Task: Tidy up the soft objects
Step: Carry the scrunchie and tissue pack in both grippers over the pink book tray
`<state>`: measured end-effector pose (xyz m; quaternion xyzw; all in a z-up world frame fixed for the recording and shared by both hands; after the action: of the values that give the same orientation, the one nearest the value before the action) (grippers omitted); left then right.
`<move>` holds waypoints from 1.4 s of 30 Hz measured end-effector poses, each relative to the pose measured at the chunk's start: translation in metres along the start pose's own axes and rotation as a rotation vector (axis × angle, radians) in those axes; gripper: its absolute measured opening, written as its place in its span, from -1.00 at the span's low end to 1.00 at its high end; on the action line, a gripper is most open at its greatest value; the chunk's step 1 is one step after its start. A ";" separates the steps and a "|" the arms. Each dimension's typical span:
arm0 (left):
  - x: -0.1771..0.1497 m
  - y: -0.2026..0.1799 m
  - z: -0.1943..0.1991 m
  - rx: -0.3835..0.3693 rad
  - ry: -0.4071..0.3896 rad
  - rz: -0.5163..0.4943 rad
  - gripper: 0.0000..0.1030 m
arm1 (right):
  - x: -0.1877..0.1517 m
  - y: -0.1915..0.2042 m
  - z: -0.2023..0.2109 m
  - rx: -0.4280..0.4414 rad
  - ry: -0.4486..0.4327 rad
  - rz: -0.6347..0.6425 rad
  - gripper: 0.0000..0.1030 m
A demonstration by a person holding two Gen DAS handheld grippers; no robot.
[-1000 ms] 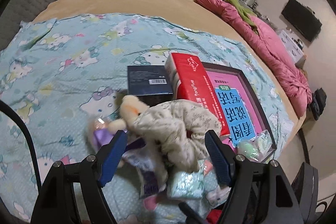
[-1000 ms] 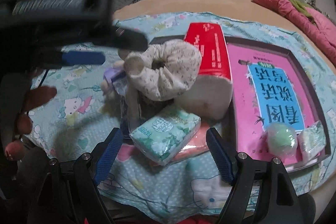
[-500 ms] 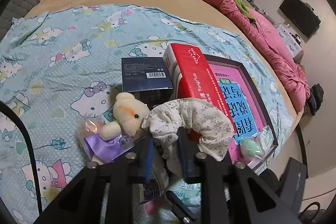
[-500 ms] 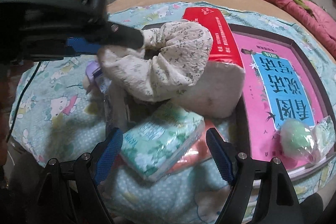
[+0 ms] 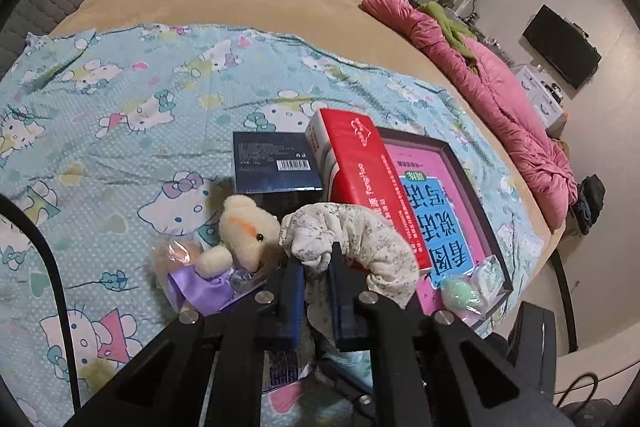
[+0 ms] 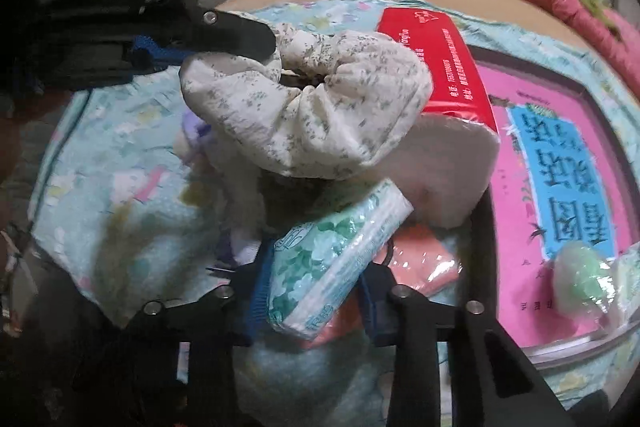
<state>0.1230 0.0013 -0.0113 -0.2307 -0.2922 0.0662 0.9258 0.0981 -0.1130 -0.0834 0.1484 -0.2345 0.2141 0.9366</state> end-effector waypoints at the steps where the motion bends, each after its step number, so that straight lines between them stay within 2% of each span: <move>1: 0.000 -0.001 0.002 0.001 -0.003 -0.002 -0.80 | 0.000 -0.005 0.002 0.025 0.000 -0.025 -0.38; 3: 0.000 -0.001 0.006 0.001 -0.011 -0.003 -0.80 | 0.001 -0.016 0.009 0.065 -0.007 -0.078 -0.41; 7: 0.000 -0.005 0.014 -0.007 -0.024 -0.007 -0.80 | 0.004 -0.026 0.024 0.064 -0.037 -0.085 -0.43; 13: 0.002 -0.018 0.029 -0.020 -0.048 -0.034 -0.80 | 0.015 -0.033 0.061 0.065 -0.138 -0.070 -0.43; 27: 0.018 -0.069 0.049 -0.030 -0.095 -0.127 -0.80 | 0.026 -0.067 0.105 0.010 -0.259 -0.123 -0.43; 42: 0.014 -0.124 0.039 -0.040 -0.073 -0.222 -0.80 | 0.031 -0.115 0.141 -0.061 -0.347 -0.198 -0.43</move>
<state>0.1106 -0.0897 0.0814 -0.2126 -0.3505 -0.0342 0.9115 0.1233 -0.2555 0.0312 0.1767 -0.3829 0.0849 0.9028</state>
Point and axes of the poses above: each gripper's, at about its wrist camera, not at the fingertips, and z roughly against the way its jaws point, y to its left, x to its top, the point moved 4 cm from there along -z, roughly the way its jaws point, and after that the axes turned 8 degrees about -x, right-handed, at the moved point
